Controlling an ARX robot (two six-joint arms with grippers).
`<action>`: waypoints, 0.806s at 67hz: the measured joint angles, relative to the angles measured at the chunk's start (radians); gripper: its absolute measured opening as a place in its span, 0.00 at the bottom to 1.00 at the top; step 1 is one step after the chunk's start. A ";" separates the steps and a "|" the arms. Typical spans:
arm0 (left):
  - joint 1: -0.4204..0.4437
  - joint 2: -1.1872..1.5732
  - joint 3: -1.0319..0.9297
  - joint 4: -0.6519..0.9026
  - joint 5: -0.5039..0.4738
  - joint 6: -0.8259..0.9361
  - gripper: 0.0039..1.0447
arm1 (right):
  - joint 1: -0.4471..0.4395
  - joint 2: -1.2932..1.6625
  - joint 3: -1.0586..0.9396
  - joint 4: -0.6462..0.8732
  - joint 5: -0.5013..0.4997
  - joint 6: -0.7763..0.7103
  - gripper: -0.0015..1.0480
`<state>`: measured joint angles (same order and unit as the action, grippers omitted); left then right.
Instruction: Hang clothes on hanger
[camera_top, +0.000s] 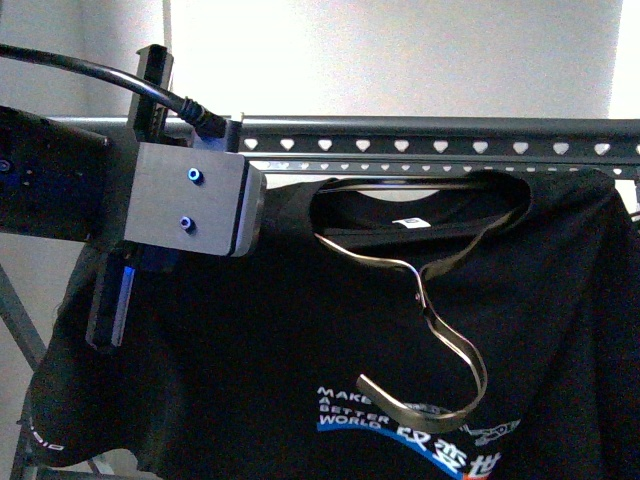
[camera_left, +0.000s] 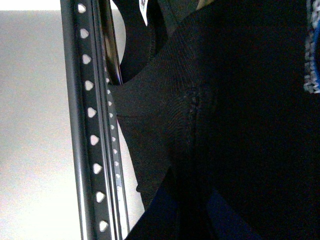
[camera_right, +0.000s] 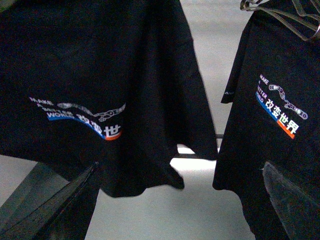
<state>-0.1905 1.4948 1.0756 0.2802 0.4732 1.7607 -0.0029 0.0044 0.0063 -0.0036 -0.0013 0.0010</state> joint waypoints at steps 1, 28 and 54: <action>-0.002 0.004 0.005 -0.001 -0.001 0.010 0.04 | 0.000 0.000 0.000 0.000 0.000 0.000 0.93; -0.021 0.034 0.028 0.022 -0.001 0.045 0.04 | 0.000 0.000 0.000 0.000 0.000 0.000 0.93; -0.021 0.035 0.028 0.022 -0.001 0.046 0.04 | -0.090 0.077 0.042 -0.087 -0.272 0.013 0.93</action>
<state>-0.2115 1.5295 1.1038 0.3019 0.4725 1.8065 -0.0933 0.0818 0.0486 -0.0906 -0.2729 0.0143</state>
